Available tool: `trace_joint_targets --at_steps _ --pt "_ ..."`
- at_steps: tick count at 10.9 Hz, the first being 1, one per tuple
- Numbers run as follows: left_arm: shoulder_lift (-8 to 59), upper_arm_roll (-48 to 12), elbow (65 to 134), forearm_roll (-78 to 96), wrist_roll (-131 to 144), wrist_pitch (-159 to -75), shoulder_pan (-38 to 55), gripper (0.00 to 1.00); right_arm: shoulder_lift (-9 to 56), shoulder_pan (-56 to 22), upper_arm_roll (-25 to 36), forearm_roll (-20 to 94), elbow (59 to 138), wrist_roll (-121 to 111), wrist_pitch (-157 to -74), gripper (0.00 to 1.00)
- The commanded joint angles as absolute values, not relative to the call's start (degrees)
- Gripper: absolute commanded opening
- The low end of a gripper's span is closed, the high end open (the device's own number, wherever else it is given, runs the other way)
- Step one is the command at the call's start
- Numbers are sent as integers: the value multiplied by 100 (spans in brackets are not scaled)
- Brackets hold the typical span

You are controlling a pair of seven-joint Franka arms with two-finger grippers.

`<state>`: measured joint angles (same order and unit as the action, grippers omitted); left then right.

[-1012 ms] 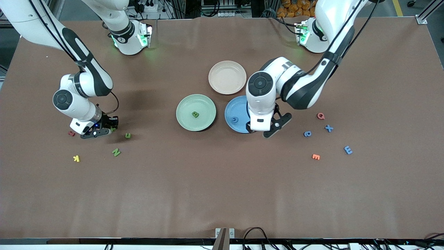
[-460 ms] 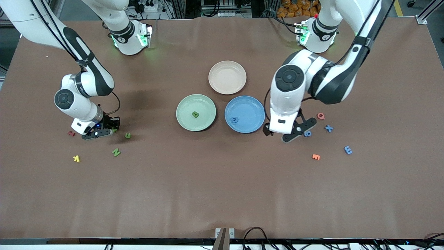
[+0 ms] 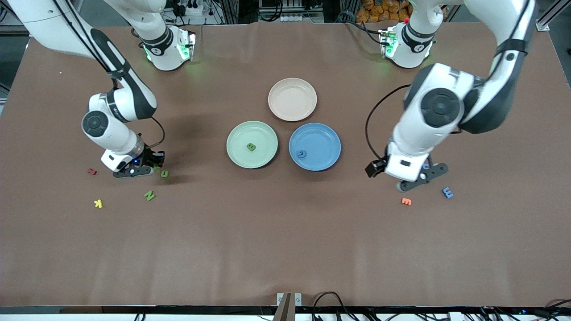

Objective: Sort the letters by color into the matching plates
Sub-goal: 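Place the green d on the green plate while the left gripper returns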

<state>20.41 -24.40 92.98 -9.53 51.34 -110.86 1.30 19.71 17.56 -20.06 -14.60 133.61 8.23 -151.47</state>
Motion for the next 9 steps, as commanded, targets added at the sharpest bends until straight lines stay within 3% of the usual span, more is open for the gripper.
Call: trace_joint_targets --at_steps 1,3,4,9 --pt "1663 -2592 9832 -475 4519 -11588 -525 100 1644 1022 -2048 -857 13412 1616 -14933 15" --pt "1040 -2881 11199 -264 4386 -13245 -1061 100 1486 451 -2057 -170 13386 1809 -14758 15" --pt "968 -2926 11484 -264 4229 -13550 -1185 100 1424 100 -2057 94 13334 2054 -14687 15" --pt "836 -2936 11933 122 3247 -13718 -1704 100 1494 -1439 -2030 606 13035 3583 -14555 15"
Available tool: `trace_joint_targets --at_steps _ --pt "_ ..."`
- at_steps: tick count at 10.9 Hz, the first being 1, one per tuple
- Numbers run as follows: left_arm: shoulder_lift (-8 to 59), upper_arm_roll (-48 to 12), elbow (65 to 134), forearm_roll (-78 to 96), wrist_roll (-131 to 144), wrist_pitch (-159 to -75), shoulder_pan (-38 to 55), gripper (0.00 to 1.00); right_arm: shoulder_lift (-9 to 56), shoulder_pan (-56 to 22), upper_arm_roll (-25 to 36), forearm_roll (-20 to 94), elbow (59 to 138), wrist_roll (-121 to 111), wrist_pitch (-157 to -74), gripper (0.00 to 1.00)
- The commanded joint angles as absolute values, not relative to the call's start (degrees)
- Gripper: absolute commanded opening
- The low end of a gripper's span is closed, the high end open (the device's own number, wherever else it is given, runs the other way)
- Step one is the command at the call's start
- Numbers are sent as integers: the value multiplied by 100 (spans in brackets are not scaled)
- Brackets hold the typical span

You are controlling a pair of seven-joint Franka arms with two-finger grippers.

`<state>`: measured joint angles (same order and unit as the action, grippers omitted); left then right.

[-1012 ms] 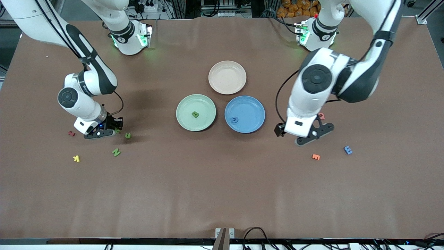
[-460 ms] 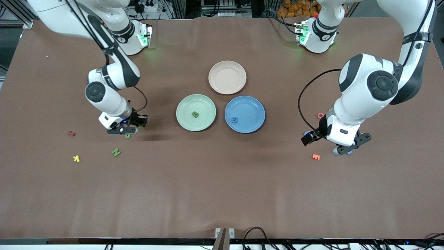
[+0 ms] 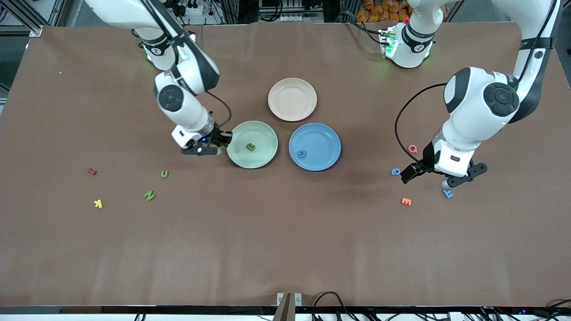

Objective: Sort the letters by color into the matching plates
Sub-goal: 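Place the green d on the green plate while the left gripper returns, then move the right gripper to green n while the left gripper lowers to m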

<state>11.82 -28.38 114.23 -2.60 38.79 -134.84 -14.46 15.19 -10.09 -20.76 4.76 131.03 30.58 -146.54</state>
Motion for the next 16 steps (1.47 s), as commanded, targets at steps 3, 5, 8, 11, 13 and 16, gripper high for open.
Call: trace_joint_targets --at_steps 3,5,8,11,13,16 --pt "598 -2909 12356 79 2411 -13887 -1757 100 1809 -1880 -2022 606 12745 4436 -14555 15" --pt "667 -2900 12358 -505 2207 -13887 -2055 100 1907 -1934 -2022 606 12656 4588 -14555 19" --pt "1035 -2874 12314 -1299 2319 -13948 -2346 100 1855 -1951 -2004 501 12656 4562 -14511 100" --pt "1633 -2821 12121 -2080 3477 -13948 -2531 100 1793 -1899 -1872 501 12665 4430 -14441 100" --pt "2028 -2708 11884 -2949 4354 -13948 -2531 100 1732 -1680 -1671 492 12665 4132 -14344 100" --pt "2293 -2707 11760 -3278 5753 -13939 -2513 100 1679 -908 -1512 457 12656 3264 -14080 100"
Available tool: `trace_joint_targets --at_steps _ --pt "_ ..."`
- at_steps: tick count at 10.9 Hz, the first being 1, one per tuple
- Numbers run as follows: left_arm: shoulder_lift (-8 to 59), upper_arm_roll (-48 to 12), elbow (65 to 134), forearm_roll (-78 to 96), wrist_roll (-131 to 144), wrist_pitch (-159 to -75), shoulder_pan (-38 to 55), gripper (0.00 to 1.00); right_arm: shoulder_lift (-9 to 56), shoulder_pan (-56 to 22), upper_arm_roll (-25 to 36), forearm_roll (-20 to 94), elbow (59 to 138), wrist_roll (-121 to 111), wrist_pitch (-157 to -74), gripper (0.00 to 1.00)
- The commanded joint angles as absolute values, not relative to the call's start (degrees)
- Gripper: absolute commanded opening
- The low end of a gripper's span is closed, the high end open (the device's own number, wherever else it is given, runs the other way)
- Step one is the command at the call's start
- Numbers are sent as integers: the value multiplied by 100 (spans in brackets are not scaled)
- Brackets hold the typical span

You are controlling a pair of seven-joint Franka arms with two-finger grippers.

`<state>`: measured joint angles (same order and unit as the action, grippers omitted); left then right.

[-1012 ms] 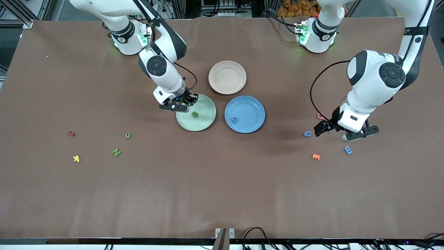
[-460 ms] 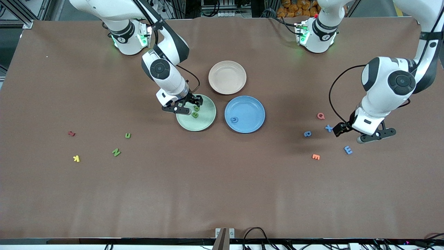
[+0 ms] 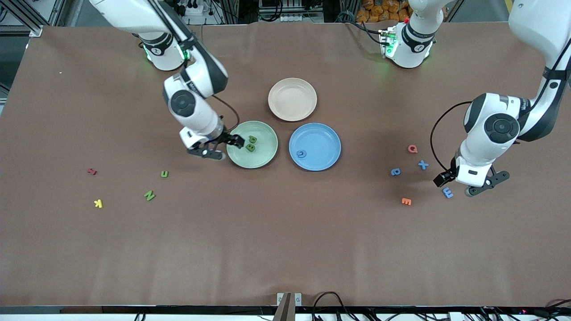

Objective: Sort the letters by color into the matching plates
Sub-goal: 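Move the right gripper to green n while the left gripper lowers to m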

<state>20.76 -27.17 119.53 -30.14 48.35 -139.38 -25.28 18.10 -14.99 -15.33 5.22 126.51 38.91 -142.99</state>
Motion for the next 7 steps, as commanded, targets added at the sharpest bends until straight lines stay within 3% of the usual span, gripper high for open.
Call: trace_joint_targets --at_steps 1,7 --pt "2416 -2690 11681 -3296 5826 -13939 -2548 100 1696 -705 -1512 387 12648 3087 -14080 100" --pt "3058 -2522 11163 -3454 5529 -13948 -2663 100 2214 552 -1556 -1307 12551 2944 -14159 100"
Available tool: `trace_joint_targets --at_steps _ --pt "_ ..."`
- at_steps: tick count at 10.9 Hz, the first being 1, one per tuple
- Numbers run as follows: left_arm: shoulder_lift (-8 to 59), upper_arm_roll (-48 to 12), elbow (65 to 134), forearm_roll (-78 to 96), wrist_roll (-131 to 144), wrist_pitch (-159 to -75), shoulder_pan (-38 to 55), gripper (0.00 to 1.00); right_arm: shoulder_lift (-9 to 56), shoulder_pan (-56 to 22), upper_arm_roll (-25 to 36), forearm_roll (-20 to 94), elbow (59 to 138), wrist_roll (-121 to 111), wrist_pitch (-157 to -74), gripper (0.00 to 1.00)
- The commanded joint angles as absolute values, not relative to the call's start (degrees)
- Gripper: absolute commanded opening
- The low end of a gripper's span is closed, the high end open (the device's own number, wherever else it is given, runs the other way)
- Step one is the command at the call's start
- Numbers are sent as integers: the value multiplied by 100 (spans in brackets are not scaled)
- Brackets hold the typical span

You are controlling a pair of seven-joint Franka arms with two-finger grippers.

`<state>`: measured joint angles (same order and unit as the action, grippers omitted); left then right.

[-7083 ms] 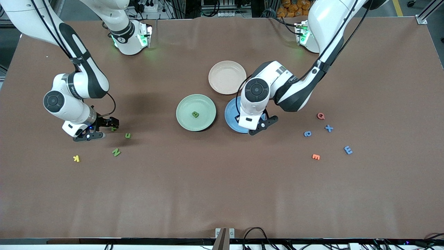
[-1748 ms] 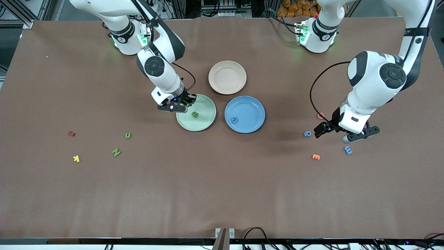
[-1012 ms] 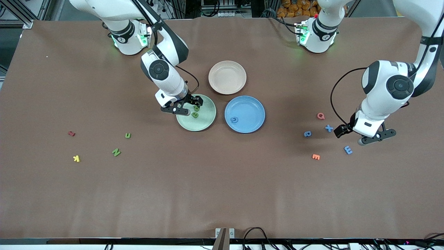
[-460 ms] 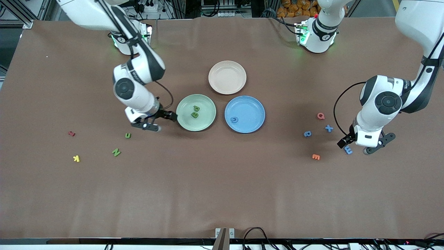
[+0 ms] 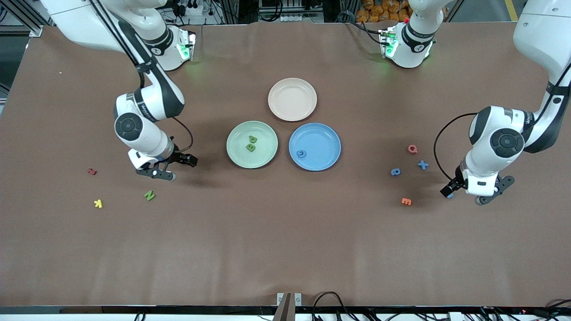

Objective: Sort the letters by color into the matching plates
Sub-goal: 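Move the right gripper to green n while the left gripper lowers to m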

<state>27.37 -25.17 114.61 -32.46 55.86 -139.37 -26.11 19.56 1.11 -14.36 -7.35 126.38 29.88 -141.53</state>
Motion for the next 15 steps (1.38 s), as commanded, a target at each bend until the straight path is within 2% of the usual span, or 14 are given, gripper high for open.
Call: trace_joint_targets --at_steps 1,10,15 --pt "3163 -2514 11032 -3454 5502 -13948 -2680 100 2284 728 -1590 -1553 12551 2936 -14159 100" --pt "3656 -2522 10732 -3463 5257 -13948 -2777 100 2698 1862 -2293 -2469 12516 2953 -14572 100" --pt "3797 -2522 10600 -3428 4634 -13957 -2769 100 2874 1978 -2364 -2663 12419 2971 -14625 100"
